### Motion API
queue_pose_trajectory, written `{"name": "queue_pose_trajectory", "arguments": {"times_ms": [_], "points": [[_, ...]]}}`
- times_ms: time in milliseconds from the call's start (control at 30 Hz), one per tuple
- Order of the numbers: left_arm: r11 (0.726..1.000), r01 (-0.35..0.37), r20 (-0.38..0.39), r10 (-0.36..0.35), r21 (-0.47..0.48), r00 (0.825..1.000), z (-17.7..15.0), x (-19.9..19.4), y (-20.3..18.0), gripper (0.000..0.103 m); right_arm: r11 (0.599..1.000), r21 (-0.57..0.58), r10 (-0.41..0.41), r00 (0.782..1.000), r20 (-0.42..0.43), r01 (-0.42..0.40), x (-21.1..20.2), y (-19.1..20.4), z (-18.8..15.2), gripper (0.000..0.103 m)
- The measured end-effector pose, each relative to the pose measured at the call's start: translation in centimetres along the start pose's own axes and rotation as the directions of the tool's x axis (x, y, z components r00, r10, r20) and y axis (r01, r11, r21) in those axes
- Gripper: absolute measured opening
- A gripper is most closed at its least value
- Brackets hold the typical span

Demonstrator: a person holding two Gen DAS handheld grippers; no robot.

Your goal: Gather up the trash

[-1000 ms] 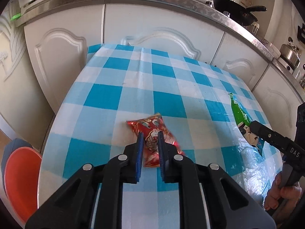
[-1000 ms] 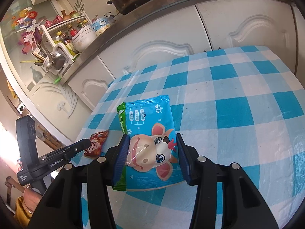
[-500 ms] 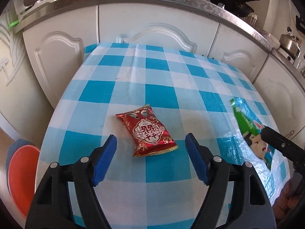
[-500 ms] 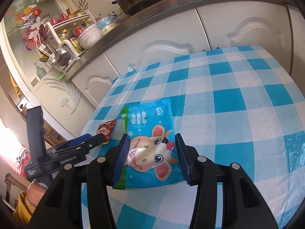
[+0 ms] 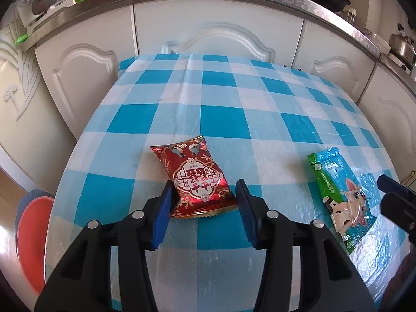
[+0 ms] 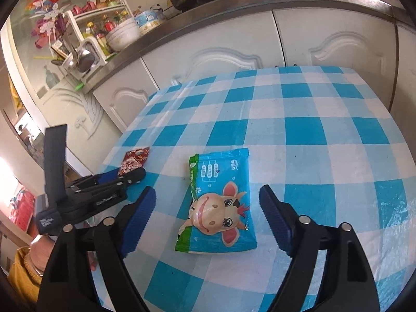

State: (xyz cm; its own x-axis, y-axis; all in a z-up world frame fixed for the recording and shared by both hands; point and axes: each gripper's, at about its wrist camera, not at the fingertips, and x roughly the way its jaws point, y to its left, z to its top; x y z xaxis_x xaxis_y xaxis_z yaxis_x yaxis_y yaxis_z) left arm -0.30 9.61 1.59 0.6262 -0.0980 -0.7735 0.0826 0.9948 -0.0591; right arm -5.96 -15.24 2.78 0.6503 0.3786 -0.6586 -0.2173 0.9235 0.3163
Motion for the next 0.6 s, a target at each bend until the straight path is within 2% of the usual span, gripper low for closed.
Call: {"name": "queue_pose_trajectory", "arguments": {"times_ms": [200,267,333,400,600], "points": [[0.998,0.054,0.037,-0.052,-0.045,0.998,-1.0,-2.8,1.7,0.049,0.983,-0.117,-0.153,0.986,-0.071,0.144,3.1,1.7,-0.7,0.087],[0.996,0.070,0.051,-0.067,-0.051,0.996,-1.4,-3.9,2.1,0.049,0.979,-0.126,-0.176,0.979,-0.099,0.163,4.0,1.7,-0.9,0.087],[0.996,0.078,0.062,-0.075,-0.053,0.995,-1.9,-4.8,2.6,0.049,0.970,-0.147,-0.212,0.971,-0.108,0.195,4.5,1.8,-1.1,0.082],[0.994,0.091,0.070,-0.086,-0.064,0.994,-2.4,-5.6,3.3,0.049,0.953,-0.193,-0.256,0.962,-0.099,0.233,4.7,2.3,-1.3,0.066],[0.991,0.107,0.078,-0.101,-0.078,0.992,-4.2,-7.2,5.3,0.049,0.950,-0.203,-0.257,0.963,-0.081,0.236,4.7,2.5,-1.5,0.056]]}}
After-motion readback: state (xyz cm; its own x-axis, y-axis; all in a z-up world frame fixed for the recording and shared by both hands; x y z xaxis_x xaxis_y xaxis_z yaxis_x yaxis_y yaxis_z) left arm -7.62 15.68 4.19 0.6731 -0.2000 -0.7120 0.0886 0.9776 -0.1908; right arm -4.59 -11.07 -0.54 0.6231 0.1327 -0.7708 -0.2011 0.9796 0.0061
